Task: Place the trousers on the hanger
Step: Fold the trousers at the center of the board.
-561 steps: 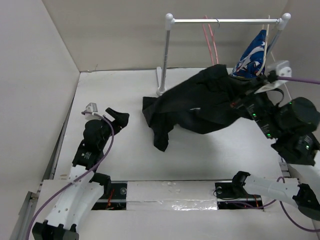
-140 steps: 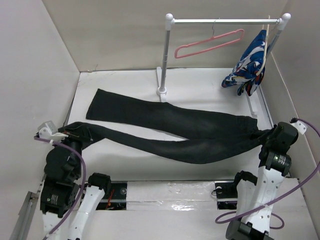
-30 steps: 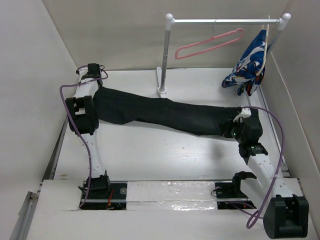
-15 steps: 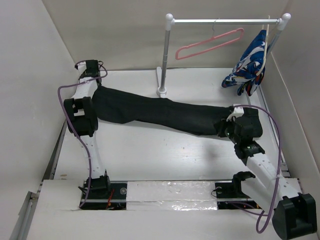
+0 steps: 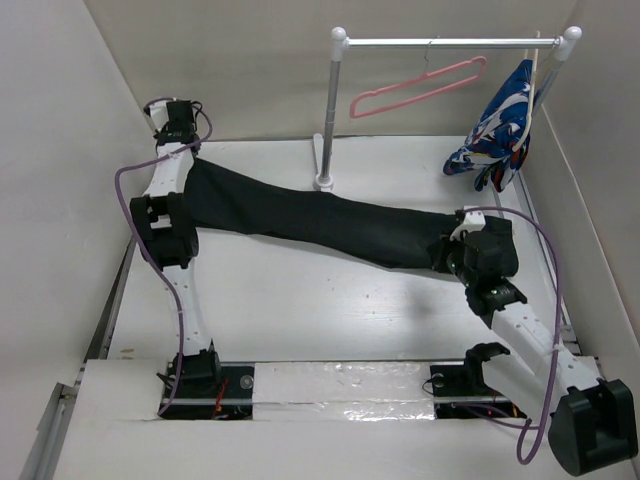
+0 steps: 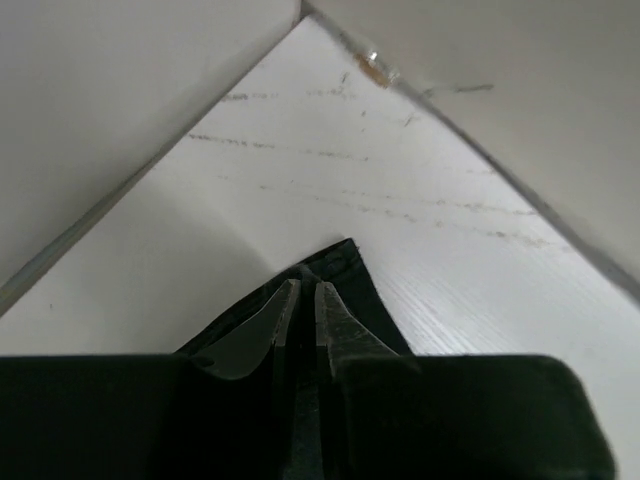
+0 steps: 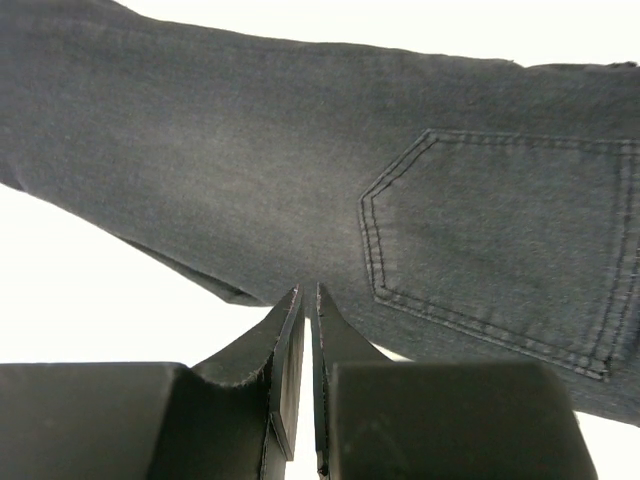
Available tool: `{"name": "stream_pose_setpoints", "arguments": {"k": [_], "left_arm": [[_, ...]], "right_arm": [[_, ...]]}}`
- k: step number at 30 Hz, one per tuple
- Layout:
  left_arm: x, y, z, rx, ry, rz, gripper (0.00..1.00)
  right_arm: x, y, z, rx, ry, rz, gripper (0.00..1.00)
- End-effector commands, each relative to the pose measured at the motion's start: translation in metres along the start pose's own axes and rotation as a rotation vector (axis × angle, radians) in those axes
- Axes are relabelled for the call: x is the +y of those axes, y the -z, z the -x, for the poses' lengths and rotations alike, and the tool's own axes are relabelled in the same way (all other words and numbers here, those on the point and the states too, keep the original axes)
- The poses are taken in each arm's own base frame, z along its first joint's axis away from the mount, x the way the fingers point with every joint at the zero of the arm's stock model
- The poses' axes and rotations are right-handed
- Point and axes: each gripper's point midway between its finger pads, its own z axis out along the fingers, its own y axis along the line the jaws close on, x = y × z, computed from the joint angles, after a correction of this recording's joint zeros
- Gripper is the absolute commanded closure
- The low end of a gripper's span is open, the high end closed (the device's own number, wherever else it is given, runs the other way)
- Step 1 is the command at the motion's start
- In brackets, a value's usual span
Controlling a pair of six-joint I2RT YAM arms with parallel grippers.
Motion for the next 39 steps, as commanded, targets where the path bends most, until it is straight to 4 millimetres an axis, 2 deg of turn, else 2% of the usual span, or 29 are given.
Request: {"name": "stream_pose_setpoints", "arguments": {"k": [1, 3, 4, 5, 6, 7, 8, 9, 10, 11, 12, 13, 14, 15, 18, 19, 20, 21, 22, 24, 26, 29, 33, 39], "left_arm": [[0.002, -0.011, 0.006, -0.037, 0.004, 0.037, 0.93], [0.003, -0.013, 0.006, -0.037, -0.022, 0.041, 0.68], [0.001, -0.013, 0.009, -0.038, -0.032, 0.038, 0.62], [0.006, -0.012, 0.009, -0.037, -0.039, 0.064, 0.47], [0.011, -0.010, 0.007, -0.025, -0.045, 0.086, 0.40], [0.016, -0.003, 0.012, -0.031, -0.045, 0.099, 0.35], [0.024, 0.002, 0.014, -0.039, -0.044, 0.134, 0.26], [0.029, 0.008, 0.016, -0.049, -0.030, 0.148, 0.21], [0.043, 0.017, 0.015, -0.046, -0.030, 0.171, 0.17], [0.050, 0.023, 0.016, -0.054, -0.022, 0.193, 0.14], [0.054, 0.030, 0.015, -0.055, -0.009, 0.200, 0.14], [0.075, 0.039, 0.015, -0.052, 0.037, 0.226, 0.14], [0.079, 0.043, 0.010, -0.034, 0.061, 0.214, 0.14], [0.094, 0.052, 0.002, -0.014, 0.107, 0.210, 0.17], [0.115, 0.061, -0.018, 0.027, 0.187, 0.198, 0.22], [0.126, 0.067, -0.035, 0.060, 0.209, 0.201, 0.24], [0.127, 0.067, -0.043, 0.092, 0.223, 0.173, 0.37], [0.132, 0.065, -0.048, 0.098, 0.236, 0.165, 0.42], [0.135, 0.066, -0.061, 0.122, 0.232, 0.169, 0.43], [0.123, 0.061, -0.071, 0.152, 0.219, 0.091, 0.55], [0.120, 0.054, -0.087, 0.207, 0.216, 0.086, 0.59], [0.114, 0.042, -0.101, 0.252, 0.210, 0.072, 0.54], [0.105, 0.029, -0.105, 0.262, 0.231, 0.048, 0.44], [0.093, 0.019, -0.106, 0.271, 0.233, 0.002, 0.44]], "right_arm": [[0.007, 0.005, 0.039, -0.110, 0.001, -0.001, 0.88], [0.008, 0.006, 0.039, -0.113, 0.002, -0.007, 0.87], [0.007, 0.007, 0.041, -0.118, 0.000, -0.012, 0.86], [0.006, 0.007, 0.040, -0.117, 0.000, -0.015, 0.84], [0.006, 0.007, 0.041, -0.120, -0.002, -0.021, 0.81], [0.005, 0.007, 0.041, -0.119, -0.003, -0.022, 0.73], [0.005, 0.007, 0.042, -0.121, -0.005, -0.023, 0.69], [0.005, 0.007, 0.042, -0.118, -0.008, -0.029, 0.66], [0.005, 0.007, 0.041, -0.116, -0.008, -0.028, 0.61], [0.008, 0.007, 0.041, -0.114, -0.006, -0.018, 0.60], [0.010, 0.008, 0.040, -0.111, -0.010, -0.009, 0.60], [0.011, 0.009, 0.041, -0.116, -0.013, -0.004, 0.59], [0.015, 0.010, 0.041, -0.119, -0.012, 0.014, 0.59], [0.020, 0.011, 0.041, -0.126, -0.014, 0.030, 0.64], [0.026, 0.015, 0.042, -0.138, -0.007, 0.040, 0.79], [0.024, 0.016, 0.040, -0.138, -0.004, 0.036, 0.95], [0.027, 0.017, 0.041, -0.145, 0.003, 0.044, 1.00], [0.029, 0.018, 0.040, -0.147, 0.007, 0.048, 1.00], [0.029, 0.018, 0.040, -0.146, 0.009, 0.051, 1.00], [0.034, 0.017, 0.036, -0.140, 0.020, 0.074, 1.00], [0.037, 0.016, 0.033, -0.130, 0.029, 0.086, 1.00], [0.039, 0.015, 0.027, -0.112, 0.046, 0.097, 0.99], [0.044, 0.013, 0.026, -0.114, 0.061, 0.125, 0.98], [0.052, 0.007, 0.015, -0.079, 0.084, 0.146, 0.98]]}}
